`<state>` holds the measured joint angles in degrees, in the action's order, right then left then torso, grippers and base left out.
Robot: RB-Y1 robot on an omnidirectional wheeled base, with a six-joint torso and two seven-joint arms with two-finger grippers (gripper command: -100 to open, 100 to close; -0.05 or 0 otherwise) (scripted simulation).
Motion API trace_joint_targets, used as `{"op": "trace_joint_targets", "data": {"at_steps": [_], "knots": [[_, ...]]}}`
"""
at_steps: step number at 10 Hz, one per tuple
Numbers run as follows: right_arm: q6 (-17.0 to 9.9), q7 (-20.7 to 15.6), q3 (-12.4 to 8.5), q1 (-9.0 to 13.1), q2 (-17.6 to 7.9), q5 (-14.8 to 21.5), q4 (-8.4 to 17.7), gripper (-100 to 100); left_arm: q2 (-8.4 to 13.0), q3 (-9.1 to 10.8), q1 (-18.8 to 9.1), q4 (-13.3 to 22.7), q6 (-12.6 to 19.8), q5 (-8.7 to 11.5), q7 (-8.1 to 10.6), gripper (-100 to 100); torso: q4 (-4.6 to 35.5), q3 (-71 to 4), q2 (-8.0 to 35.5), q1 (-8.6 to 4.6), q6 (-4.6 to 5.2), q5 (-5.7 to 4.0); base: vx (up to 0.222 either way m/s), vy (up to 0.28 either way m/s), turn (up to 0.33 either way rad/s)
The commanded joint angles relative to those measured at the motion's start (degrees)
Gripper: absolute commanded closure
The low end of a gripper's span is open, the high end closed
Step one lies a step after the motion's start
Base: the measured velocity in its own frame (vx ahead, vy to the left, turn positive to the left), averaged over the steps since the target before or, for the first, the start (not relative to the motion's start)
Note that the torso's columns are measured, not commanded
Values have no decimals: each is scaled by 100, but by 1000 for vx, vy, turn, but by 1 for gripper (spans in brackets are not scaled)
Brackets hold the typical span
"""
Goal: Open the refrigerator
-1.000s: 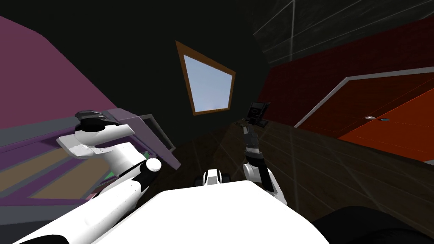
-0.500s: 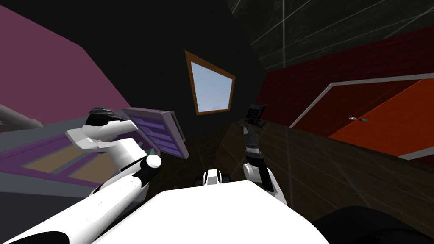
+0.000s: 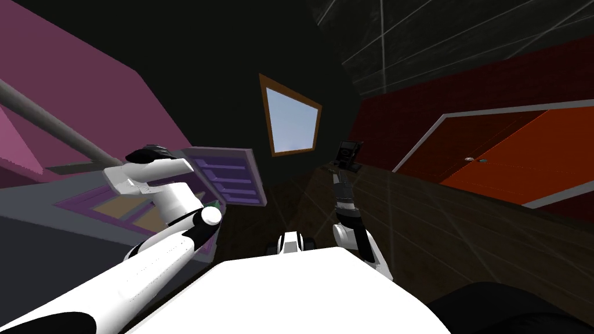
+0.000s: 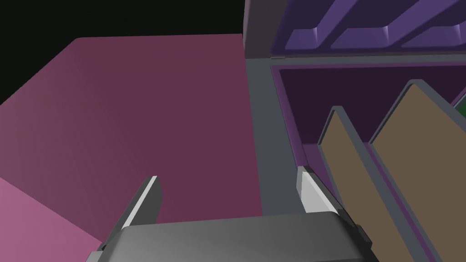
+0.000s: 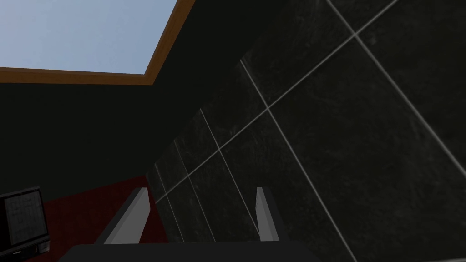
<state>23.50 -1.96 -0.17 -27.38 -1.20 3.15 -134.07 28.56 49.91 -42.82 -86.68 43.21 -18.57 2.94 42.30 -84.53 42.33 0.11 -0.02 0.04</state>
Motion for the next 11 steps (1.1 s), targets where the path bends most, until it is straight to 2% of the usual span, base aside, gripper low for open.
{"op": "trace_joint_targets", "data": {"at_steps": [1,7,11], "knots": [[0,0,0,0,0,0,0,0,107,-170,-207,177,277,109,-49,-100,-1,-2,-2,-18,2,-5,-176,130,-40],[0,0,1,0,1,0,0,0,350,-580,-683,619,899,386,-159,-100,-2,-6,-8,-2,-2,-1,-174,148,-45],[0,0,1,-1,1,0,0,0,465,-793,-909,854,1196,526,-213,-100,20,27,37,45,-59,22,-147,116,-49]]}}
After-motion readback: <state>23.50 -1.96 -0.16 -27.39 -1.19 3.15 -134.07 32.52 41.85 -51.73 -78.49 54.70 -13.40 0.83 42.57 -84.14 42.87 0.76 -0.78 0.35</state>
